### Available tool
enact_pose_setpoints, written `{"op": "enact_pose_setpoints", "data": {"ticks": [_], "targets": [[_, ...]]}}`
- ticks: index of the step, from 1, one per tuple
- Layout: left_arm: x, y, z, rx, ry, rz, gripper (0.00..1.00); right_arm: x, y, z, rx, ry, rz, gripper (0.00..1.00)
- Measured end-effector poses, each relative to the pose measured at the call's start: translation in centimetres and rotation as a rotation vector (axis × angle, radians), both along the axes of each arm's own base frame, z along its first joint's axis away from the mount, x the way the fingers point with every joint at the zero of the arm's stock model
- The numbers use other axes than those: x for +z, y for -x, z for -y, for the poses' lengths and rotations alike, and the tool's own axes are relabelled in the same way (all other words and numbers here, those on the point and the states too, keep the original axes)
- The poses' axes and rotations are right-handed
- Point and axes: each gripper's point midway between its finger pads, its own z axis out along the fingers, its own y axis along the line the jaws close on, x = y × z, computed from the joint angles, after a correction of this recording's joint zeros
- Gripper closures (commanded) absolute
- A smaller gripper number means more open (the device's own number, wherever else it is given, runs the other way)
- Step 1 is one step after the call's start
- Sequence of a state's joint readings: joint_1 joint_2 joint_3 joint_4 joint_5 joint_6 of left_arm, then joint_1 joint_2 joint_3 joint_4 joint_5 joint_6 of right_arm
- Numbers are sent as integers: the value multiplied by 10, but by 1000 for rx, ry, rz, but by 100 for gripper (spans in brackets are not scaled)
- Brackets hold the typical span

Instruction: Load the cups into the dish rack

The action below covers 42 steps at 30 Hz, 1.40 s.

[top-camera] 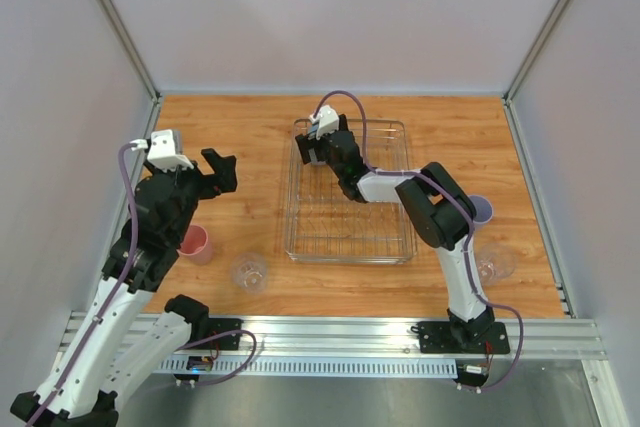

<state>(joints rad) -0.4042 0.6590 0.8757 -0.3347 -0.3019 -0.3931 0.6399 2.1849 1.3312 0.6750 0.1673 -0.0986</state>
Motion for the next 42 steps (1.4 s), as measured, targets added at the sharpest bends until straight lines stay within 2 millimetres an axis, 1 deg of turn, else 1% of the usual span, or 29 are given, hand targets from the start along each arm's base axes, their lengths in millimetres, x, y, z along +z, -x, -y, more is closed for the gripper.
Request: {"op": "enact_pose_setpoints", "data": {"ticks": [3,6,8,9,11,13,15,17,19,20,21,22,24,25,27,28,30,31,33,35,37,39,42], "targets": [[-2,-1,0,1,-5,-5,0,0,2,3,-11,0,-7,0],[-8,-3,1,-1,-20,-37,0,4,11,11,-24,2,-48,0],[-8,-4,1,-2,-40,-71,0,15,18,16,-41,-5,-91,0],[-8,-5,1,-2,-49,-86,0,25,21,19,-47,-15,-101,0],[-4,-6,1,0,-73,-129,0,57,32,25,-53,-53,-114,0],[1,-4,-2,10,-91,-167,0,98,46,35,-59,-103,-109,0],[6,0,-6,25,-104,-209,0,135,60,46,-70,-155,-118,0],[7,7,-11,44,-110,-266,0,175,76,63,-87,-219,-141,0],[1,12,-17,71,-114,-328,0,199,91,82,-111,-272,-160,0],[-6,16,-21,90,-117,-369,0,209,100,94,-128,-294,-171,0],[-15,19,-26,112,-118,-412,0,215,109,105,-146,-315,-180,0],[-27,21,-33,140,-118,-457,0,216,121,118,-167,-326,-194,0],[-52,25,-42,176,-101,-545,3,214,141,135,-197,-339,-225,0],[-69,26,-45,191,-85,-598,5,211,151,142,-210,-347,-243,0],[-96,29,-44,186,-79,-685,10,202,169,153,-236,-354,-301,0],[-110,30,-41,175,-75,-723,11,198,174,155,-244,-355,-323,0],[-130,32,-37,157,-72,-782,11,190,185,159,-259,-364,-373,0],[-136,33,-35,150,-71,-801,7,184,189,161,-266,-369,-395,0],[-145,32,-31,144,-63,-839,6,168,200,166,-286,-370,-443,0],[-154,29,-31,165,-60,-881,6,153,209,171,-306,-366,-482,0],[-166,30,-35,208,-71,-935,10,141,218,177,-326,-364,-512,0],[-176,32,-41,253,-87,-970,12,137,224,182,-338,-366,-522,0],[-187,39,-50,313,-98,-995,13,143,228,186,-345,-384,-504,0]]}}
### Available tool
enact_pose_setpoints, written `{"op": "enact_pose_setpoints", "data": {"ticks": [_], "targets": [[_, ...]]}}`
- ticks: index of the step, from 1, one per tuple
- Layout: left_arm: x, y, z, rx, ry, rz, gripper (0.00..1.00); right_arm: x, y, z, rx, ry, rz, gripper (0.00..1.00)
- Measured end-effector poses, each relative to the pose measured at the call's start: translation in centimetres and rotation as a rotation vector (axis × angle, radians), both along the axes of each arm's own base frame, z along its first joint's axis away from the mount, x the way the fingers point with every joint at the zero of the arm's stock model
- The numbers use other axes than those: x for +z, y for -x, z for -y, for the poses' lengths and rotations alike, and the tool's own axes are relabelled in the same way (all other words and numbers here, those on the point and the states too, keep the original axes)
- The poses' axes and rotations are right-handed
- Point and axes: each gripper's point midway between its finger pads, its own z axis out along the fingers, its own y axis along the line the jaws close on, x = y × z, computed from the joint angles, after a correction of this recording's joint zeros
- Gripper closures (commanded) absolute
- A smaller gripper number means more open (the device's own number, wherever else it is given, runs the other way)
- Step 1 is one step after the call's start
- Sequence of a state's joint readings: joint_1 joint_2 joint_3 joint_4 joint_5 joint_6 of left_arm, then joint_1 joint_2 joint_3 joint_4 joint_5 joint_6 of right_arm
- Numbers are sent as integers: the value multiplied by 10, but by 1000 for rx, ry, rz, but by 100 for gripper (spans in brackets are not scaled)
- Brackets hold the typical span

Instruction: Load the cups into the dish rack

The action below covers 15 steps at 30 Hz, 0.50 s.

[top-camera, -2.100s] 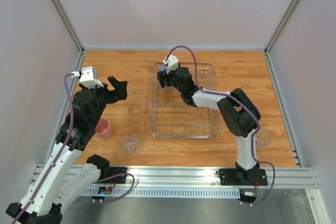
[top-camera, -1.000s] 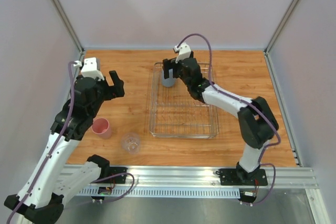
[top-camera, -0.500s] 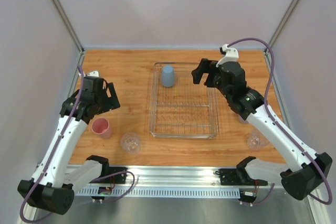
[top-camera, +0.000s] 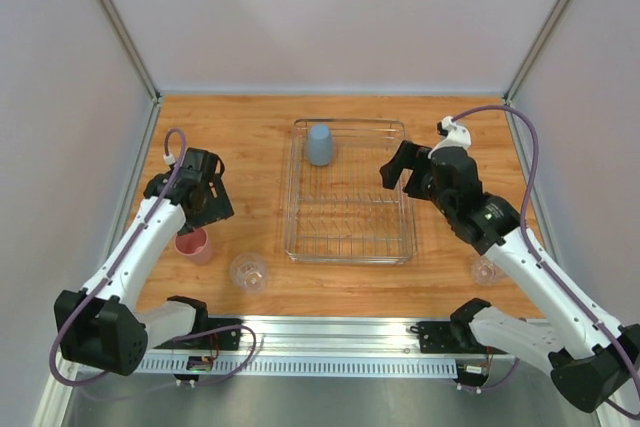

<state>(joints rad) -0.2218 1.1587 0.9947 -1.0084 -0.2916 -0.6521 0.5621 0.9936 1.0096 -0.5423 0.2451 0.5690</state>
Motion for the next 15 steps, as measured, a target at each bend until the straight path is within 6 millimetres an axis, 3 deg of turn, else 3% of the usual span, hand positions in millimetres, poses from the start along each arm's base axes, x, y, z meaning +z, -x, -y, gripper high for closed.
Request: {"op": "enact_pose_setpoints", "data": {"ticks": [6,12,13,15], "targets": [[-14,4,-4,76,-10,-18,18,5,0,5,-26,-1,17,0],[-47,10,-6,142,4,-13,34,5,-1,7,-37,1,20,0],[-51,10,-5,150,9,-15,38,5,-1,7,-37,1,20,0],[-55,6,-4,164,14,-10,65,5,-1,7,-39,-3,18,0]]}}
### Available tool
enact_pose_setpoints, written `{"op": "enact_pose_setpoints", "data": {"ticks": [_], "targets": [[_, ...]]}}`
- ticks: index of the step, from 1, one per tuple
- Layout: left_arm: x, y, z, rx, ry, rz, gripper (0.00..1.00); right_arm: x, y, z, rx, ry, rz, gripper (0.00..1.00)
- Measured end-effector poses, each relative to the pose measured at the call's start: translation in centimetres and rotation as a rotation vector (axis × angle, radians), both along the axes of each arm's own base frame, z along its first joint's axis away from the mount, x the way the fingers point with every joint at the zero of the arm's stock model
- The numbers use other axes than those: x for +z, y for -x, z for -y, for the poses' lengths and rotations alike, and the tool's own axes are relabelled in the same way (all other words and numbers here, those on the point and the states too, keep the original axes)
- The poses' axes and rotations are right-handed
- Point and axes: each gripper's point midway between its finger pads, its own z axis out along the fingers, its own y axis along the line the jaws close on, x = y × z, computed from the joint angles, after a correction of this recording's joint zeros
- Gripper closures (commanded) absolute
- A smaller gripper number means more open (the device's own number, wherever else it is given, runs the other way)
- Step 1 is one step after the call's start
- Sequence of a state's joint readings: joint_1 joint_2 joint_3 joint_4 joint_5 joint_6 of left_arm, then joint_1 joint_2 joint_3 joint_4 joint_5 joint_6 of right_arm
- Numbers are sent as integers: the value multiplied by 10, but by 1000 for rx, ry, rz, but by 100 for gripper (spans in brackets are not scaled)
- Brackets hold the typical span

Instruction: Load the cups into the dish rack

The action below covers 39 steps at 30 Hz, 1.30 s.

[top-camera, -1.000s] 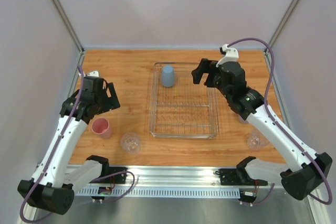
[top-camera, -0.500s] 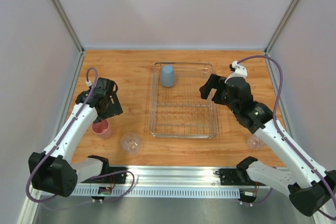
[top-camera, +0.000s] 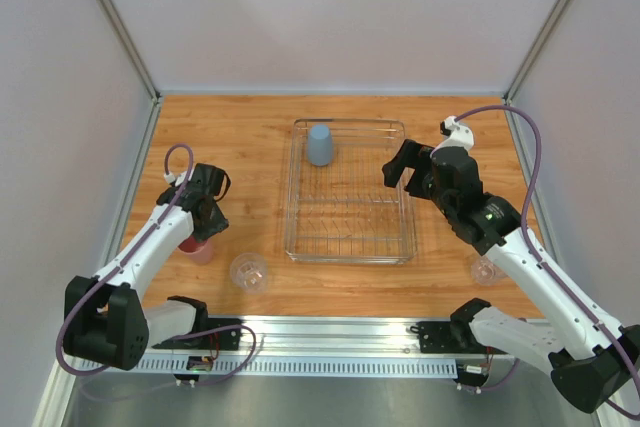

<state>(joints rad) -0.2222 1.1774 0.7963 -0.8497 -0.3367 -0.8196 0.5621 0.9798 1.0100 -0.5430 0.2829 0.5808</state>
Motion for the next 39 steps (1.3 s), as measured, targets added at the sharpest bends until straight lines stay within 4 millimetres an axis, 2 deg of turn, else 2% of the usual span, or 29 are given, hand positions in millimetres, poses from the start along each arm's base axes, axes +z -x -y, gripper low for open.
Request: {"op": "enact_pose_setpoints", "data": {"ticks": [2,3,4,7,9,13,14,15,17,19,23,25,27,30,33,37,39], "targets": [[0,-7,-1,5,-8,13,82,0,0,-1,-5,-10,-4,0],[1,-10,-1,9,-10,19,96,0,0,-1,-10,-20,-8,0],[3,-13,-1,15,-14,27,100,0,0,-2,-13,-32,-13,0],[17,-21,-1,19,-11,72,100,0,1,-4,-26,-70,-28,0],[34,-27,1,18,2,124,100,0,2,-7,-30,-100,-38,0],[99,-48,18,-18,110,339,100,6,2,-16,-34,-189,-48,0],[126,-58,28,-44,164,434,100,11,0,-20,-38,-225,-42,0],[145,-64,36,-66,204,500,100,14,-1,-21,-41,-248,-35,0],[192,-82,61,-141,324,664,100,23,-5,-25,-49,-310,-22,0],[226,-96,87,-228,433,784,100,37,-12,-25,-63,-390,3,0],[275,-122,148,-429,646,965,100,68,-37,-18,-100,-621,74,0],[286,-130,177,-518,734,1008,100,75,-49,-16,-107,-731,91,0],[294,-134,204,-589,809,1043,100,73,-61,-19,-111,-813,80,0],[305,-133,236,-675,896,1092,100,63,-76,-34,-96,-911,25,0],[312,-127,264,-759,959,1122,100,62,-85,-43,-74,-981,1,0],[326,-122,277,-834,1007,1165,100,74,-91,-48,-33,-1005,13,0],[333,-119,279,-869,1027,1191,100,89,-93,-49,-6,-997,35,0]]}}
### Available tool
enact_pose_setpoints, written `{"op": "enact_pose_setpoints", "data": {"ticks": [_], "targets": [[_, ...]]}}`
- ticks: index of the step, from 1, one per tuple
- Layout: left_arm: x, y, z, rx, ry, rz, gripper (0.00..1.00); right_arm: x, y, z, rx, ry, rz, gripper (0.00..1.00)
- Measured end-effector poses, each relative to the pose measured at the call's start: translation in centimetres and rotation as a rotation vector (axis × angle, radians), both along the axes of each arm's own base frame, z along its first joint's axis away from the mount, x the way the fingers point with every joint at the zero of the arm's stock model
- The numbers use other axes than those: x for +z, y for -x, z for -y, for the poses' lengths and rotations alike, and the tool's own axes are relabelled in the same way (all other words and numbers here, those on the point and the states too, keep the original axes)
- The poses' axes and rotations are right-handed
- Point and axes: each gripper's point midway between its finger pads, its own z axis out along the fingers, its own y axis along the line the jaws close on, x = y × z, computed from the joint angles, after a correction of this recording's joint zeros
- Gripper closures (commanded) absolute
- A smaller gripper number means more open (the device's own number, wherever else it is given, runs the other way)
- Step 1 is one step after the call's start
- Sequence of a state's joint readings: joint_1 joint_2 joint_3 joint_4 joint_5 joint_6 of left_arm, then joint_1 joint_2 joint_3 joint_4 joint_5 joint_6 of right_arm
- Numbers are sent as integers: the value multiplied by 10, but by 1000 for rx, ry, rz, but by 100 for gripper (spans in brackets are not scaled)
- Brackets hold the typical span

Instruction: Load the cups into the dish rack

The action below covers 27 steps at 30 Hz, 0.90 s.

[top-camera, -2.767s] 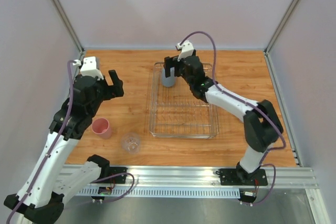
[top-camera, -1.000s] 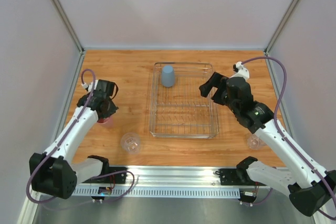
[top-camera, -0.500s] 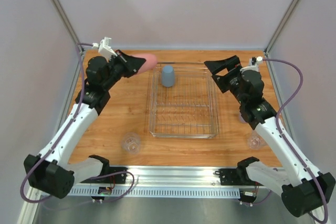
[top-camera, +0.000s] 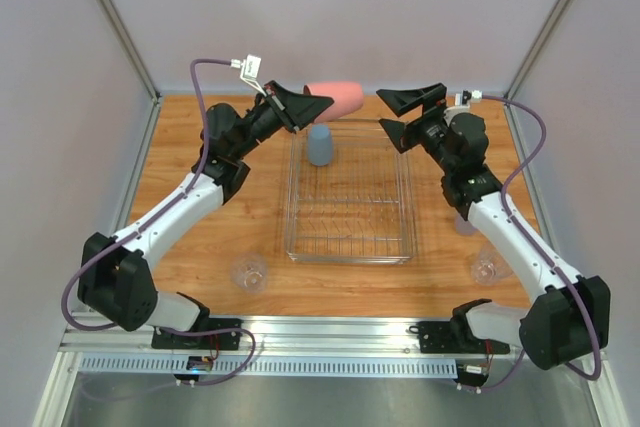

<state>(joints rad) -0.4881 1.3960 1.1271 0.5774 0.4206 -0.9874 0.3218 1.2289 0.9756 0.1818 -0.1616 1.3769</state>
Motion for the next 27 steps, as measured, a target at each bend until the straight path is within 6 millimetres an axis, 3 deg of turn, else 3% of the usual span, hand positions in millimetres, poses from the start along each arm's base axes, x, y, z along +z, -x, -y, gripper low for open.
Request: {"op": "enact_pose_setpoints", "data": {"ticks": [3,6,14,19,27], "targets": [[8,7,6,-58,23,63,100,24,2,-2,22,-16,69,0],[9,9,11,-93,28,108,100,33,2,-7,48,-64,89,0],[-17,-4,27,-98,-20,145,100,33,2,-30,84,-173,53,0],[-11,-2,34,-67,-14,208,100,39,5,-36,69,-223,49,0],[-7,3,51,18,-56,296,100,43,-1,-30,16,-246,56,3]]}}
